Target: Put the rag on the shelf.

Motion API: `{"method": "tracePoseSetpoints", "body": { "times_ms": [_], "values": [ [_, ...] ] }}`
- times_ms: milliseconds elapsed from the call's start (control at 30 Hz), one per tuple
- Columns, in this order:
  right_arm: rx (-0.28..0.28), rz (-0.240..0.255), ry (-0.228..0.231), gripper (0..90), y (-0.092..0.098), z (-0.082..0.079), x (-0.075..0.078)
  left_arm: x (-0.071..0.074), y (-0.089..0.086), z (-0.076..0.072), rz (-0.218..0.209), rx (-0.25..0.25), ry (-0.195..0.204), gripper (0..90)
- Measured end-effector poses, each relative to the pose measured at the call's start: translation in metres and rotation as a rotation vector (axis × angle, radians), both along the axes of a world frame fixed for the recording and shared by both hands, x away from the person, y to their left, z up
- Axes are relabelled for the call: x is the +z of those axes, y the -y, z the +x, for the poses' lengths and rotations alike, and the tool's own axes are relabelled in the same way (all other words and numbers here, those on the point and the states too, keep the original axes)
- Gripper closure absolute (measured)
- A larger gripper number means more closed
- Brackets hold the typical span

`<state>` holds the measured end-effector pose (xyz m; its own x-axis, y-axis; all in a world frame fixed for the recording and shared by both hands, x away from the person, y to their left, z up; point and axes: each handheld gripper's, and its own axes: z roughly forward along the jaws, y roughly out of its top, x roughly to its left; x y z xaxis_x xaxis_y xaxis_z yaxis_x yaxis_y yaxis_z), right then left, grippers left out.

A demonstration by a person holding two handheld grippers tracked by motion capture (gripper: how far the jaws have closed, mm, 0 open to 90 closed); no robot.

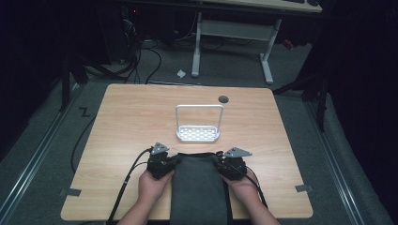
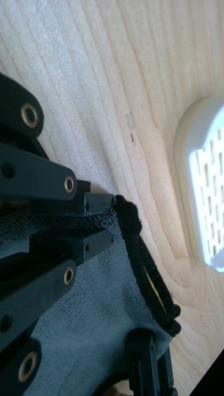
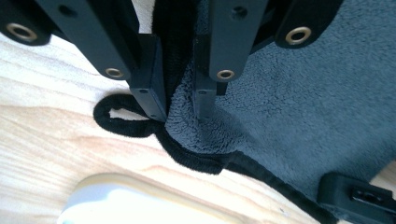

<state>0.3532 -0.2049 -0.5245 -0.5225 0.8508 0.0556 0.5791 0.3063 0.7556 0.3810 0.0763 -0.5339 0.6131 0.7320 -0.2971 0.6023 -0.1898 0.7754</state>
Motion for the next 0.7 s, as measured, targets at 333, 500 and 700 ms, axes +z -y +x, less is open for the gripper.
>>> {"method": "tracePoseSetpoints", "body": {
  "times_ms": [333,500,700],
  "values": [
    [0.000,0.052,0.117,77.8,0.003,-0.010,0.023,0.022,-0.006,-0.009,-0.089,0.035,0.095,84.1],
    [0.002,0.063,0.172,77.6,0.002,-0.012,0.038,0.039,-0.009,-0.011,-0.103,0.053,0.155,84.0],
    [-0.007,0.092,0.233,77.6,0.002,-0.012,0.056,0.061,-0.007,-0.011,-0.108,0.067,0.234,84.0]
  ]
}}
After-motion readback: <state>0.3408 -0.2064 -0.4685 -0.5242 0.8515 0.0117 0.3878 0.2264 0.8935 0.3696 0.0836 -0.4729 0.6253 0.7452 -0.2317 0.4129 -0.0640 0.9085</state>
